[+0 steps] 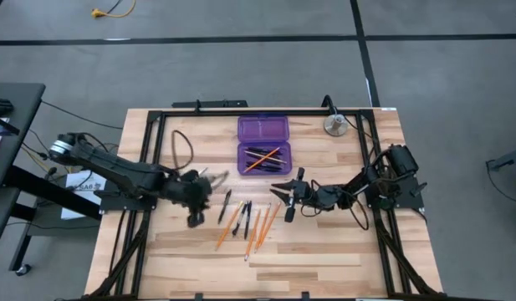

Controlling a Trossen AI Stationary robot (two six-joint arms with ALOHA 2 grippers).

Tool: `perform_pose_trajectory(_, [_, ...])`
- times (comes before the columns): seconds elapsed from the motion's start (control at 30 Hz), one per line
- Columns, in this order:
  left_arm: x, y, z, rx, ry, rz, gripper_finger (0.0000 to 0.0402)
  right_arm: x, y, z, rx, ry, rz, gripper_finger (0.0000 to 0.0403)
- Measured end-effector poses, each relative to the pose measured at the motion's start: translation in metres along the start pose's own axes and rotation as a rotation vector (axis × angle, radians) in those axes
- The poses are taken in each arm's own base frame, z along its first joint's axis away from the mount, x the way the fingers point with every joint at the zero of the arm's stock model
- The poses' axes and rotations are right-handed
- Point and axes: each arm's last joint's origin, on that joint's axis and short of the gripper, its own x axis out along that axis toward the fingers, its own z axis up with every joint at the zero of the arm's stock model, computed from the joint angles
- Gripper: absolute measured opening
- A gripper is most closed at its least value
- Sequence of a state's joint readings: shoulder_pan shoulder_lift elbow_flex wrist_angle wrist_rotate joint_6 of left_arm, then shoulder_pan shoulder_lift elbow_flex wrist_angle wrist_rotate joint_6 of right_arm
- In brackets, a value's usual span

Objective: Pick & place school supplies into a supply box
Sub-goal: Put the black pen into the the purple supply box

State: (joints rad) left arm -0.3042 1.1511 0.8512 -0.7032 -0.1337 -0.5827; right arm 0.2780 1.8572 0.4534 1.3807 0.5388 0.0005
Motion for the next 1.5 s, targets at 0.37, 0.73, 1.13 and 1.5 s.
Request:
perform_pose_trajectory(0.37, [0.03,0.018,-0.013,-0.369,-0.302,-0.112,0.0096,0.03,-0.014,0.033,-0.158,-0.208,-0.017,0.0072])
perform_pose_trajectory(0.73, [0.07,-0.007,-0.005,-0.435,-0.219,0.005,0.0096,0.016,-0.011,0.018,-0.053,-0.142,0.096,0.0072])
perform_pose_trajectory(1.13, [0.113,-0.036,0.012,-0.599,0.012,0.295,0.0096,-0.061,0.049,-0.001,-0.051,-0.101,0.425,0.0072])
perform_pose_trajectory(1.5, [0.104,-0.058,0.049,-0.606,-0.081,0.342,0.0096,-0.102,0.084,-0.004,-0.081,-0.086,0.631,0.0072])
